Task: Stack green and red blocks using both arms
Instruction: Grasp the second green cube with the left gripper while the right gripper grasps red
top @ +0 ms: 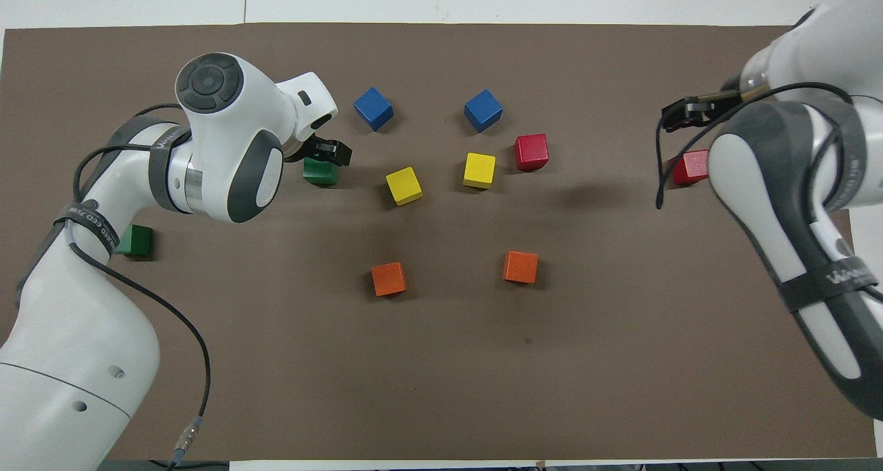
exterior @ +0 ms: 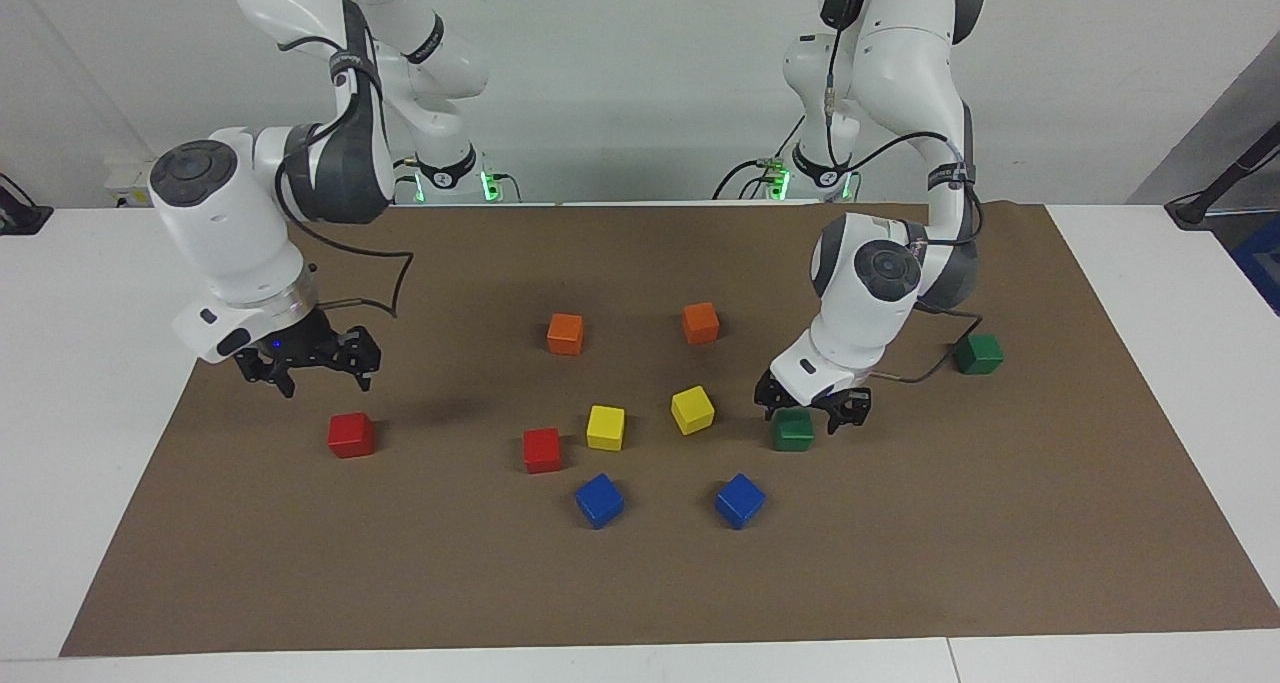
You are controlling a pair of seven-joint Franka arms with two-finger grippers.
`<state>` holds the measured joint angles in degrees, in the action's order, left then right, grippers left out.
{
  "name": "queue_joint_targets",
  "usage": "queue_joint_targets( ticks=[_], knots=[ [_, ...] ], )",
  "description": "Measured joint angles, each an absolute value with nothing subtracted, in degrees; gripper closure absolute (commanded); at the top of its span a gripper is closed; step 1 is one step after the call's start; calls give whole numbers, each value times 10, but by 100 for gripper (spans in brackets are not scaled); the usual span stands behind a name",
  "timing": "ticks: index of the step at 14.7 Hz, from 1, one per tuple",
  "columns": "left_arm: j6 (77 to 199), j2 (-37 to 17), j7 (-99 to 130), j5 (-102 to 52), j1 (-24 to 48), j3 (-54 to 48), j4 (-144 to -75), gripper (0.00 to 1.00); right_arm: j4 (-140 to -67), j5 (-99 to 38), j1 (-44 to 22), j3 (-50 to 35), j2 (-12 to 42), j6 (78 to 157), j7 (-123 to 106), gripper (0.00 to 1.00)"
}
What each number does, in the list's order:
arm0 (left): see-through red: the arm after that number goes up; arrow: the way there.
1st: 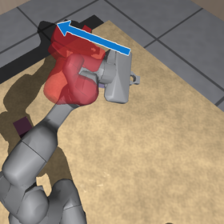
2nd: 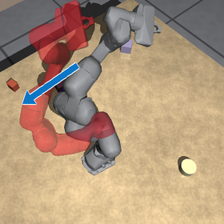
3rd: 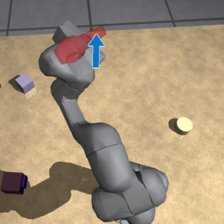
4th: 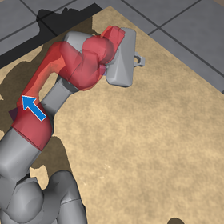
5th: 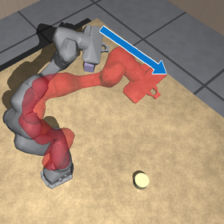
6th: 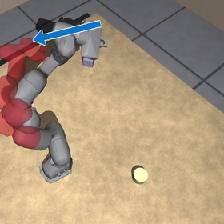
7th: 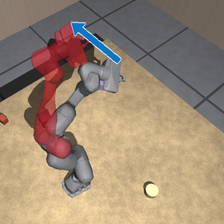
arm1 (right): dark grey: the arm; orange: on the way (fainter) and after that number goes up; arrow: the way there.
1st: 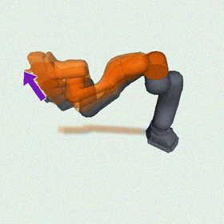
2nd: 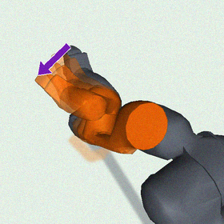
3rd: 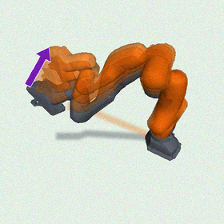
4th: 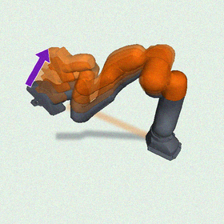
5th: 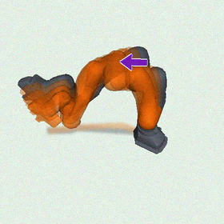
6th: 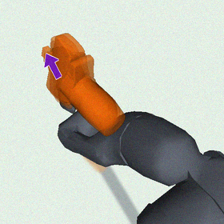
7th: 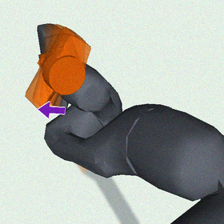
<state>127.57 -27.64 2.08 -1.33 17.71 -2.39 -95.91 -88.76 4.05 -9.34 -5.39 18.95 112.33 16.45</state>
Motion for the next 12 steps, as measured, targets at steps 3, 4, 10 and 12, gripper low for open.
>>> queue_joint_targets(
  ticks=[3,4,10,12],
  knots=[
    [1312,-277,32,-13,177,-24,-985,0,-847,41,-123,-53,232,1124,181,2],
    [1321,-277,35,-13,177,-24,-995,1,-836,41,-127,-53,245,1125,183,2],
    [1333,-277,64,-13,181,-25,-1011,100,-818,48,-134,-53,301,1163,219,0],
    [1333,-277,67,-13,181,-24,-1010,100,-817,48,-134,-53,314,1177,223,0]
  ],
)
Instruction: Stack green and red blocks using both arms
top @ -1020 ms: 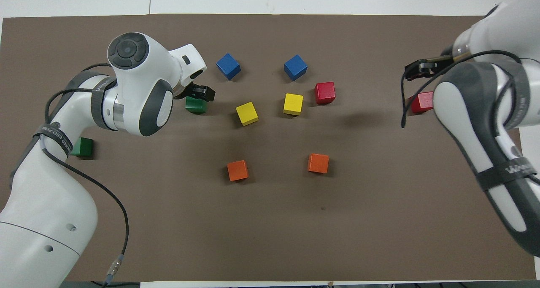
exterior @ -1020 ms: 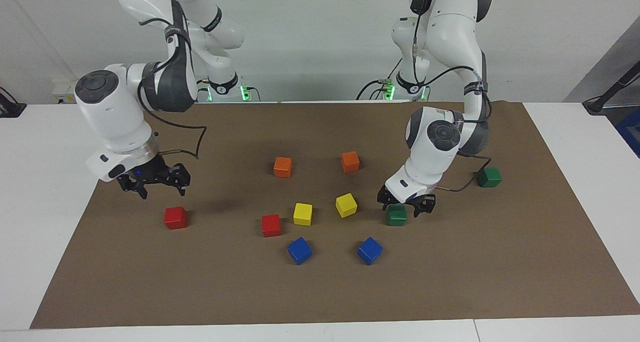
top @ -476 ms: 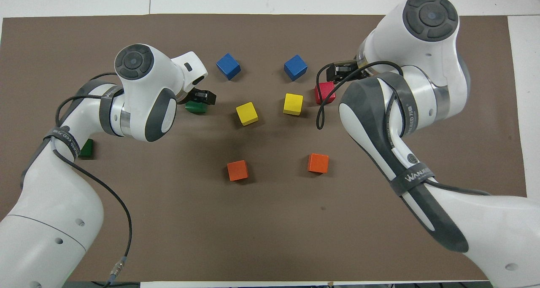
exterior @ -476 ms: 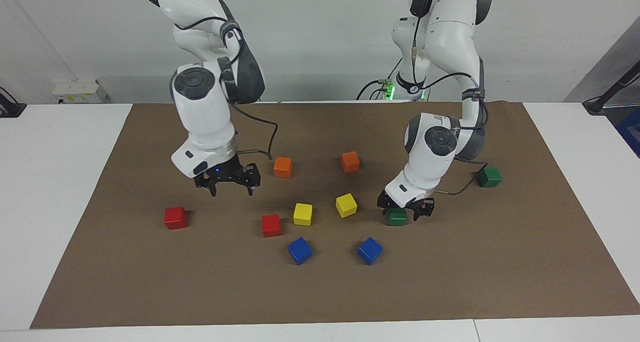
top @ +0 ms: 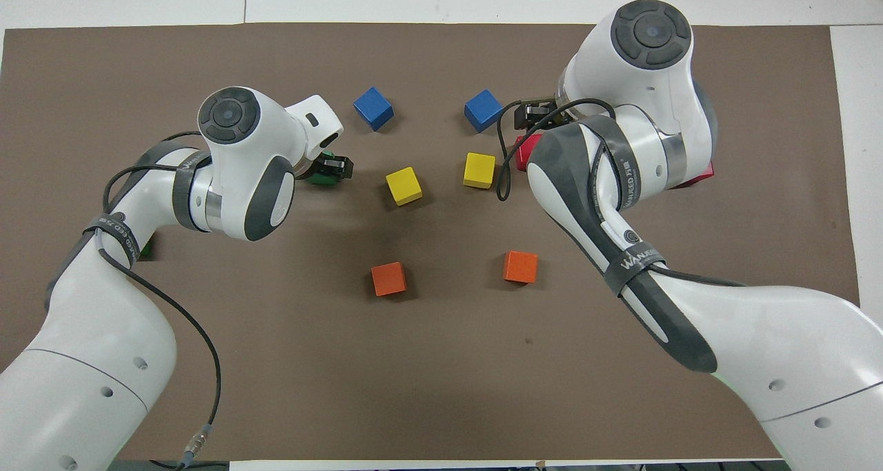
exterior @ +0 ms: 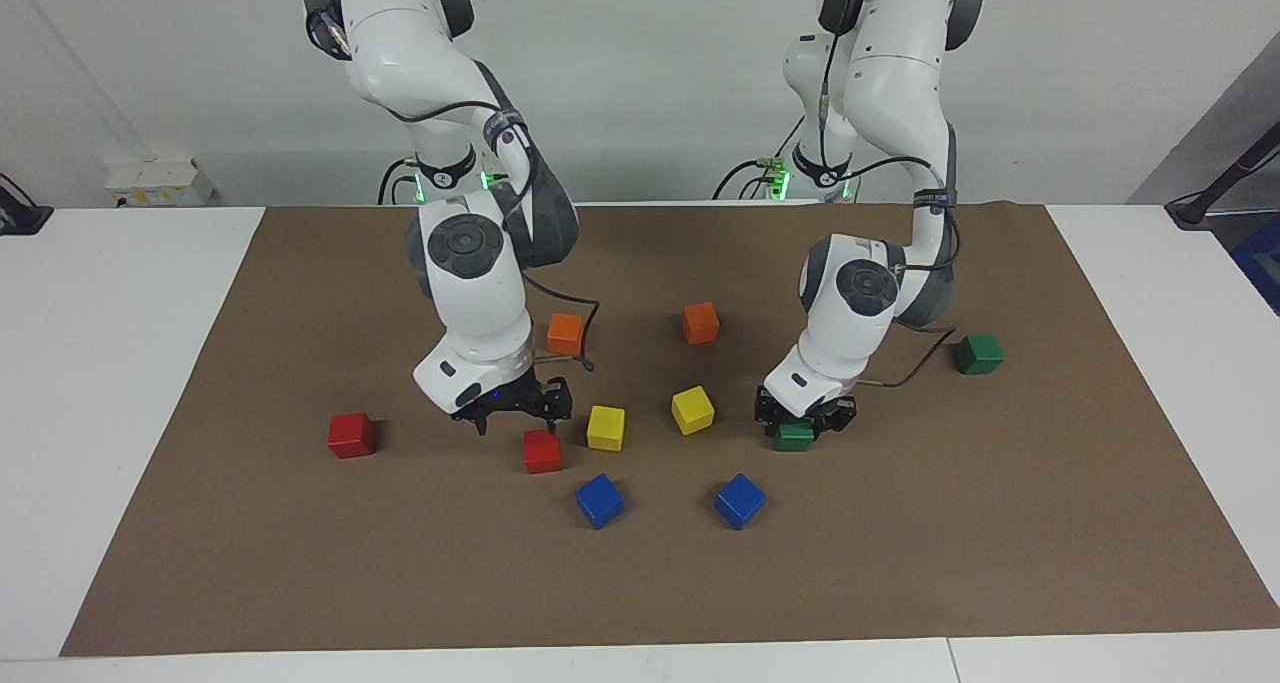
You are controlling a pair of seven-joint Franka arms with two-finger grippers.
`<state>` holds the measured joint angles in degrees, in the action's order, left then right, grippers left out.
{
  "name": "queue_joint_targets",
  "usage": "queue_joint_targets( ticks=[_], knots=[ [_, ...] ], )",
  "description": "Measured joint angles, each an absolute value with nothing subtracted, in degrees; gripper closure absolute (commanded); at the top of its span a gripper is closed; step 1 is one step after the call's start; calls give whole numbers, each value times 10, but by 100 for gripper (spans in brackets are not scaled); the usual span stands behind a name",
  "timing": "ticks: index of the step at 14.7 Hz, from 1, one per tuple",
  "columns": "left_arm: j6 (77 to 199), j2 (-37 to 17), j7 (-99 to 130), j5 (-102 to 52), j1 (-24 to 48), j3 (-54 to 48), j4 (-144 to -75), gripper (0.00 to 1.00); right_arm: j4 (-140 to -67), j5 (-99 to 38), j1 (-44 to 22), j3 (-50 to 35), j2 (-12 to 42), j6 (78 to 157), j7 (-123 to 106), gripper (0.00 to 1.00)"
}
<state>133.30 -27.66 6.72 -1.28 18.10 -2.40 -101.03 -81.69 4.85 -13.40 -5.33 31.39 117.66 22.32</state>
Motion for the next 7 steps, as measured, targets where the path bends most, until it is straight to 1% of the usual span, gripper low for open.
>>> queue_joint_targets(
  ticks=[4,7],
  knots=[
    [1314,-271,72,-13,178,-18,-995,100,-815,49,-142,-53,334,1197,249,0],
    [1250,-235,71,-13,143,-13,-971,100,-814,49,-148,-53,346,1206,273,0]
  ],
)
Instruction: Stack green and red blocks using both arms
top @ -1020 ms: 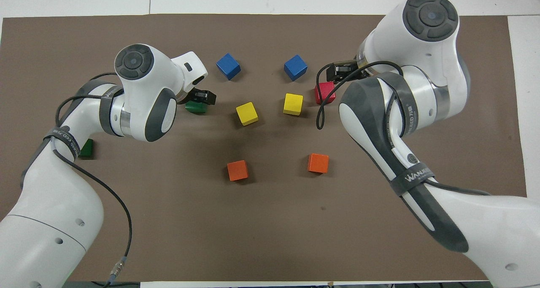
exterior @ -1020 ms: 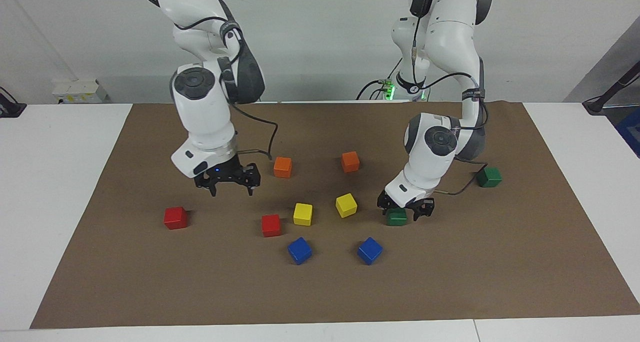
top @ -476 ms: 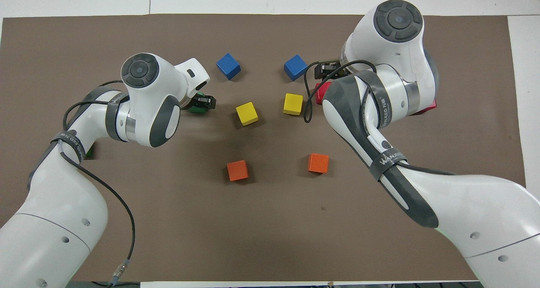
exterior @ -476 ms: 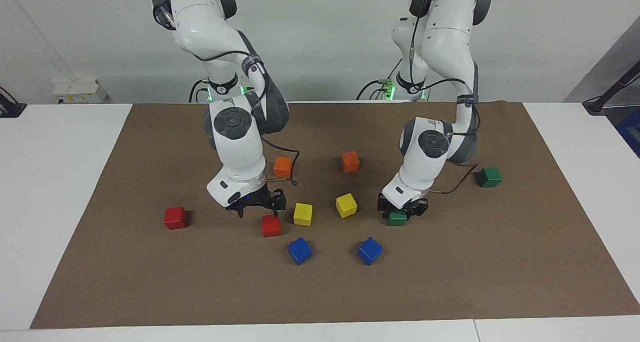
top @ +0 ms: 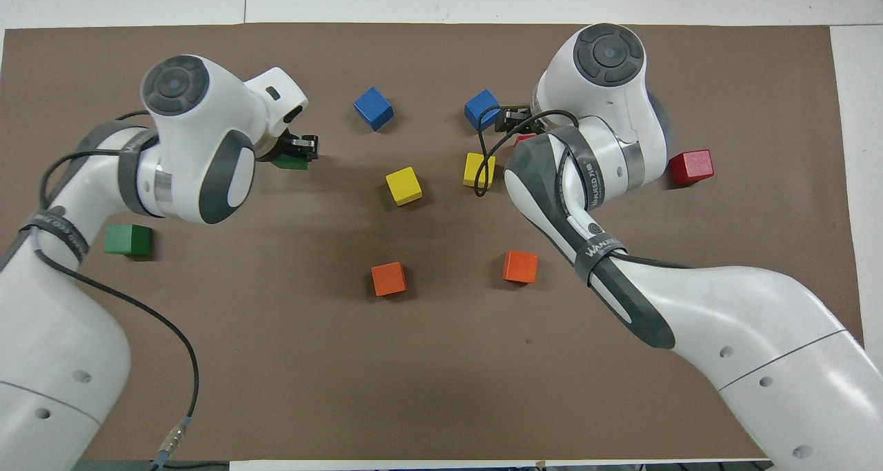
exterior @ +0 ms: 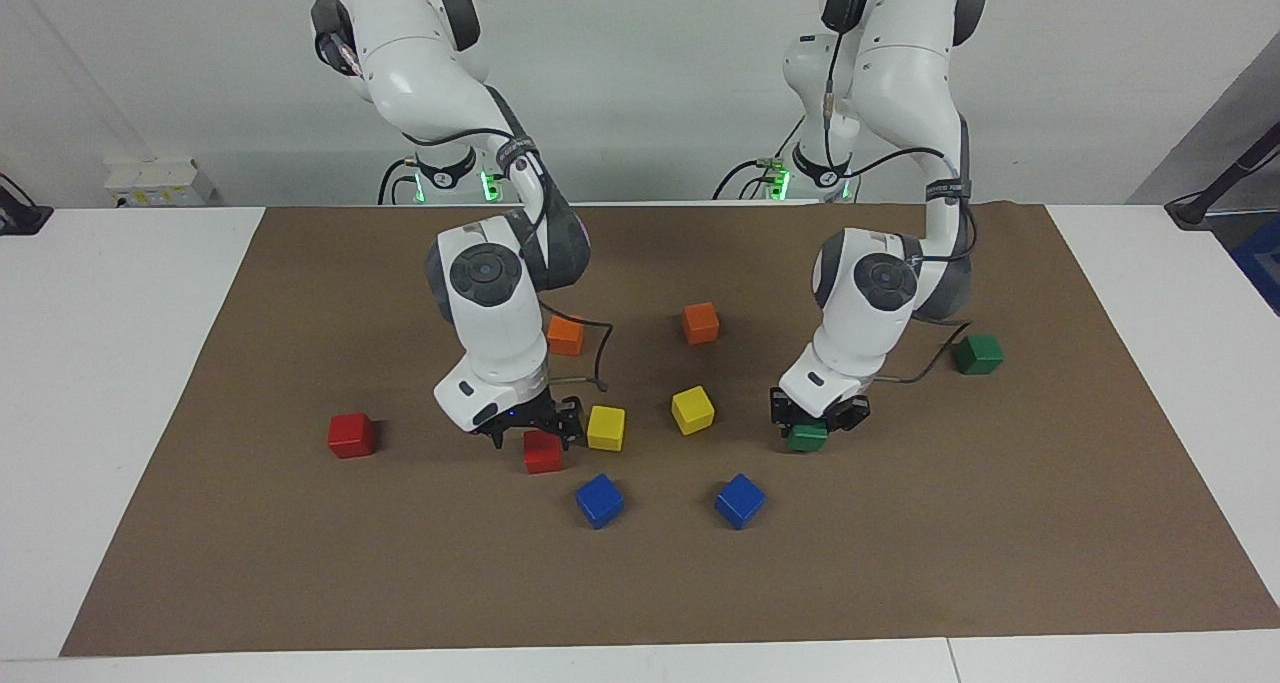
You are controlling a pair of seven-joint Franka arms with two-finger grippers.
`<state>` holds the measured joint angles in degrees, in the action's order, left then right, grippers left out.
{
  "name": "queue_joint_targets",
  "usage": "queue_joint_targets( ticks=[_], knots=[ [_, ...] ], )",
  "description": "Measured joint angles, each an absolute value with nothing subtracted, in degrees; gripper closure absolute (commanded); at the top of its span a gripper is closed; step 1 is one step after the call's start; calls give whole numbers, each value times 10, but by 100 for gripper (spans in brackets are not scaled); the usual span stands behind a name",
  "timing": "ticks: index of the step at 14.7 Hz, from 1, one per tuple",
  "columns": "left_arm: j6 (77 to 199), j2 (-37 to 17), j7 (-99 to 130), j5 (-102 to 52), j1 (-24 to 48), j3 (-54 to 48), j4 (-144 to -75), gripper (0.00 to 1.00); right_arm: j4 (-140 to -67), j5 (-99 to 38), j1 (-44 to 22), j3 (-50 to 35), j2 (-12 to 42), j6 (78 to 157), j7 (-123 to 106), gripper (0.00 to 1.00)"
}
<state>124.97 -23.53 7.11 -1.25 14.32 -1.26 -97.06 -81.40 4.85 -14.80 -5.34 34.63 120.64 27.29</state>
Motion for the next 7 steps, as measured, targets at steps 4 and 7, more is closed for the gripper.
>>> queue_joint_targets(
  ticks=[4,7],
  knots=[
    [1146,-154,-32,-11,47,-10,-976,100,-814,49,-148,-53,351,1231,276,0],
    [1138,-123,-131,-11,-26,-9,-1015,100,-814,49,-148,-53,354,1239,276,0]
  ],
)
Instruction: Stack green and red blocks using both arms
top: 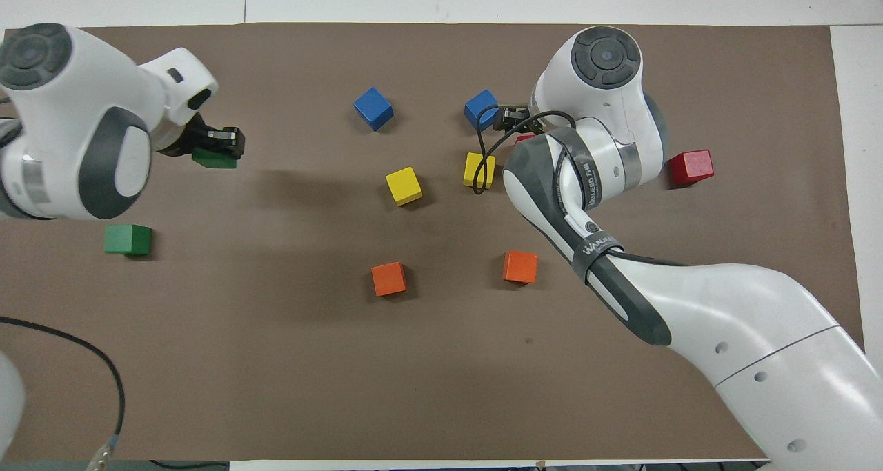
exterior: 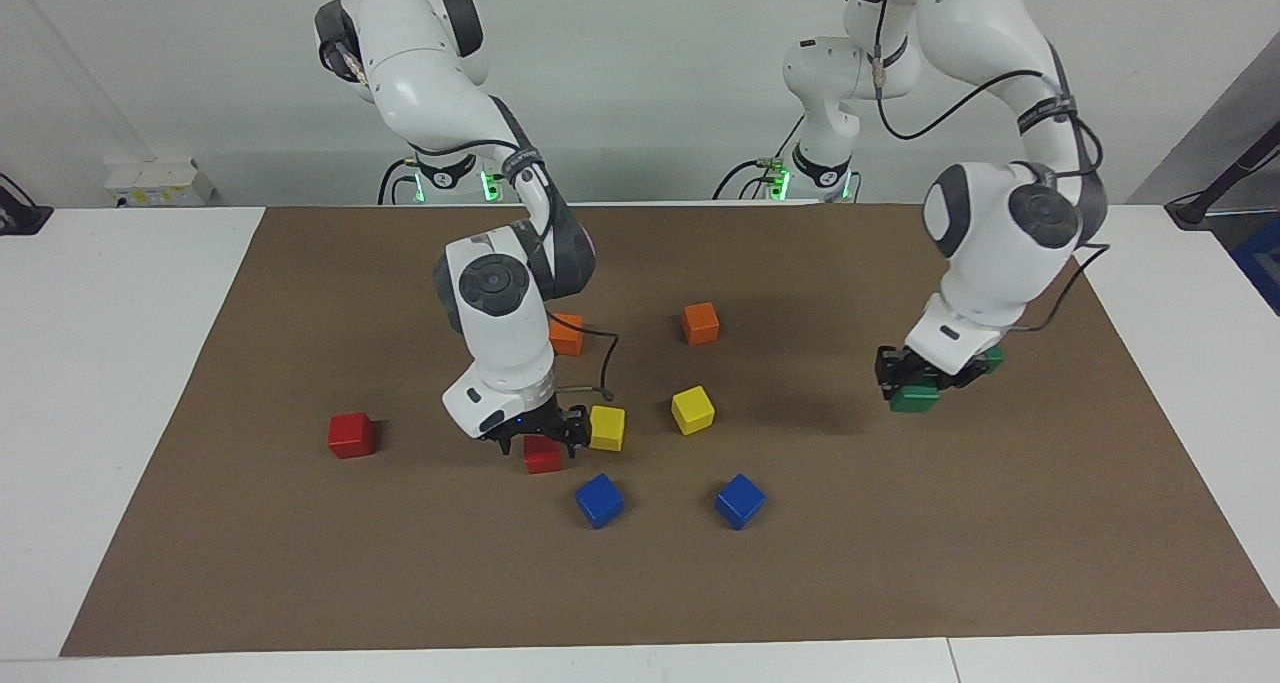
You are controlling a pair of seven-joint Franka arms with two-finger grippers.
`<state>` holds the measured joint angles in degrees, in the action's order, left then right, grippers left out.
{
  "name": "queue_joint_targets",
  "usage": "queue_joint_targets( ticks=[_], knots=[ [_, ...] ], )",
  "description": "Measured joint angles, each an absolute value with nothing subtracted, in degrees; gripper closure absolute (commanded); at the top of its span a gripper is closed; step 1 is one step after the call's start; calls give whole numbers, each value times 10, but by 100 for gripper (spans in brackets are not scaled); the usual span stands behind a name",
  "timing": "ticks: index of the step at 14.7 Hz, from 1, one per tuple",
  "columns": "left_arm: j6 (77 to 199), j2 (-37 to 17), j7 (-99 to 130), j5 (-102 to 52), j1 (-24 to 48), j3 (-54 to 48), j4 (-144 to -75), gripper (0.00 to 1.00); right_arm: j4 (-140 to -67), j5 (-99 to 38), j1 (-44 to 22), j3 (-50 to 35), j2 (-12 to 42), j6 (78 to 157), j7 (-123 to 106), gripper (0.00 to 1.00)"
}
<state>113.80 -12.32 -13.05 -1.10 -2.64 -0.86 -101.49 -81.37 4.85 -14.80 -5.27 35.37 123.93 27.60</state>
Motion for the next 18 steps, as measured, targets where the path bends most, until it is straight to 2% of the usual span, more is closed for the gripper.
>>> queue_joint_targets(
  ticks=[6,10,13,14,16,17,18],
  knots=[
    [1230,-96,-248,-11,-123,-9,-1122,100,-833,49,-148,-53,364,1269,276,0],
    [1288,-74,-249,-12,-126,-10,-1187,100,-846,55,-146,-52,365,1271,276,0],
    [1300,-61,-249,-12,-126,-11,-1211,100,-860,58,-146,-50,365,1289,275,2],
    [1307,-59,-249,-12,-126,-11,-1217,100,-865,58,-146,-50,365,1296,275,7],
    [1325,-57,-249,-15,-126,-11,-1232,100,-873,58,-146,-50,364,1299,275,26],
    [1335,-56,-249,-17,-127,-11,-1240,100,-875,58,-146,-50,363,1299,274,44],
    [1340,-56,-249,-19,-127,-11,-1245,100,-877,58,-146,-50,362,1298,274,78]
  ],
)
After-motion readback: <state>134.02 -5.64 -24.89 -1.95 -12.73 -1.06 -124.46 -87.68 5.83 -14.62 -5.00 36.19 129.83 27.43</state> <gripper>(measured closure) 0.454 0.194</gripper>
